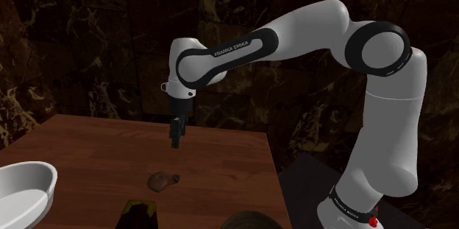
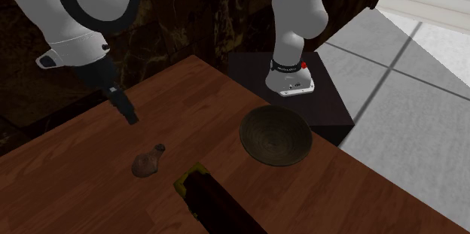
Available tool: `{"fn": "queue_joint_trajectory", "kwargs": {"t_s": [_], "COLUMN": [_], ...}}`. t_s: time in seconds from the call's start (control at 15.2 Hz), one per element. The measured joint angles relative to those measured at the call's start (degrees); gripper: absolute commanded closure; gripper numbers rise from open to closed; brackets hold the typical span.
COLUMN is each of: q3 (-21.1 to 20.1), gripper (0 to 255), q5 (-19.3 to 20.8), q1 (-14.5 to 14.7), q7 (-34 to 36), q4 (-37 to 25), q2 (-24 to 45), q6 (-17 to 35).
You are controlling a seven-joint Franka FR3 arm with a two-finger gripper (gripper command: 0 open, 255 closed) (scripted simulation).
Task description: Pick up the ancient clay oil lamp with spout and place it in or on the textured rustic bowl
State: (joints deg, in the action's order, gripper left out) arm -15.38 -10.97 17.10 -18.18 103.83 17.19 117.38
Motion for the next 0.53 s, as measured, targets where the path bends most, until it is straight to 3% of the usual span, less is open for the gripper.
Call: {"fn": "queue_joint_trajectory", "kwargs": {"t_s": [0.26, 0.53], "q3": [-1.7, -2.7], "gripper": [0, 0], "q5": [0.1, 0.1], "q1": [2.3, 3.7], "q7": [-0.9, -1.9], "q4": [-7.5, -10.8], "q2": [7.3, 11.4], "q6": [-0.2, 0.6]}}
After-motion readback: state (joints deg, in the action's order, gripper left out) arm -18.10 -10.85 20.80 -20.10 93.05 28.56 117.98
